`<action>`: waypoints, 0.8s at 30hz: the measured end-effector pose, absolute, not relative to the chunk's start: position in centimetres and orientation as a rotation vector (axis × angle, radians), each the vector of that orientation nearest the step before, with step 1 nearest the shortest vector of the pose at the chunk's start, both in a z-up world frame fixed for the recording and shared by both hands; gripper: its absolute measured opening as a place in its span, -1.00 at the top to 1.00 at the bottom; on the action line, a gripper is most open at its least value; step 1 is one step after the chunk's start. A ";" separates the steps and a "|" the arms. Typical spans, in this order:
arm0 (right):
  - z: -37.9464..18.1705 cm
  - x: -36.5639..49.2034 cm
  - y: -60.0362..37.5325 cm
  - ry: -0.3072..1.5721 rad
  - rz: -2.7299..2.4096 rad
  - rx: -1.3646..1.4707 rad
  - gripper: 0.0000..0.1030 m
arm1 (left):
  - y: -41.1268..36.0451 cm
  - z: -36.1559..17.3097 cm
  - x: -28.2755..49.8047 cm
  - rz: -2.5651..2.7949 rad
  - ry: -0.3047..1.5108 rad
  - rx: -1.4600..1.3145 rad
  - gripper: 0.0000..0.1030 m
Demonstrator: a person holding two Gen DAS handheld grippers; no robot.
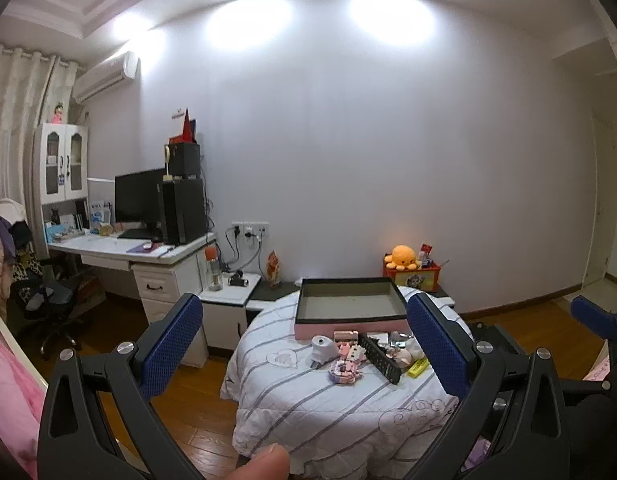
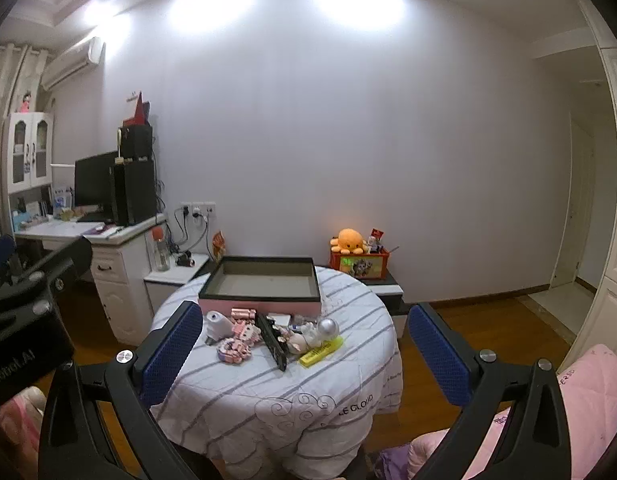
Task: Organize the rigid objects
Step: 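Move both tools toward the cluttered items on the table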
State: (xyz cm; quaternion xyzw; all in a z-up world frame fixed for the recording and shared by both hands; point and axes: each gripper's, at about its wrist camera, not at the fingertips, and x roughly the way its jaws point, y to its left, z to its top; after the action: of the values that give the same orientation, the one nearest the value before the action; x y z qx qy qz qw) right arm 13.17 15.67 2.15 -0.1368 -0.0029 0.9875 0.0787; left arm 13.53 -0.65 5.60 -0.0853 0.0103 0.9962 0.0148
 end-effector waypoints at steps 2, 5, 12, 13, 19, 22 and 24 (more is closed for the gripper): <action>2.4 13.3 15.6 -0.004 2.957 -0.394 -1.00 | -0.7 5.9 13.9 3.096 0.036 -0.254 -1.00; 2.3 13.4 15.4 -0.009 2.959 -0.392 -1.00 | -0.8 6.0 14.1 3.097 0.033 -0.249 -1.00; 2.2 13.7 15.2 -0.012 2.961 -0.391 -1.00 | -0.9 5.5 13.7 3.100 0.028 -0.273 -1.00; 2.2 13.7 15.3 -0.013 2.960 -0.391 -1.00 | -0.9 5.4 13.6 3.099 0.028 -0.276 -1.00; 2.1 13.6 15.4 -0.012 2.951 -0.405 -1.00 | -0.8 4.9 13.4 3.088 0.024 -0.294 -1.00; 2.0 13.4 15.4 -0.011 2.952 -0.417 -1.00 | -0.6 4.7 13.3 3.089 0.028 -0.299 -1.00; 1.8 13.2 15.5 -0.011 2.952 -0.424 -1.00 | -0.6 4.5 13.0 3.088 0.025 -0.309 -1.00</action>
State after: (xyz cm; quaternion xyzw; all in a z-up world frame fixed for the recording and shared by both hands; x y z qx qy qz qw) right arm 13.18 15.48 1.75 -0.1416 -0.0036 0.9867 0.0794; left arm 13.04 -0.63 4.55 -0.0996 0.0082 0.9948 0.0189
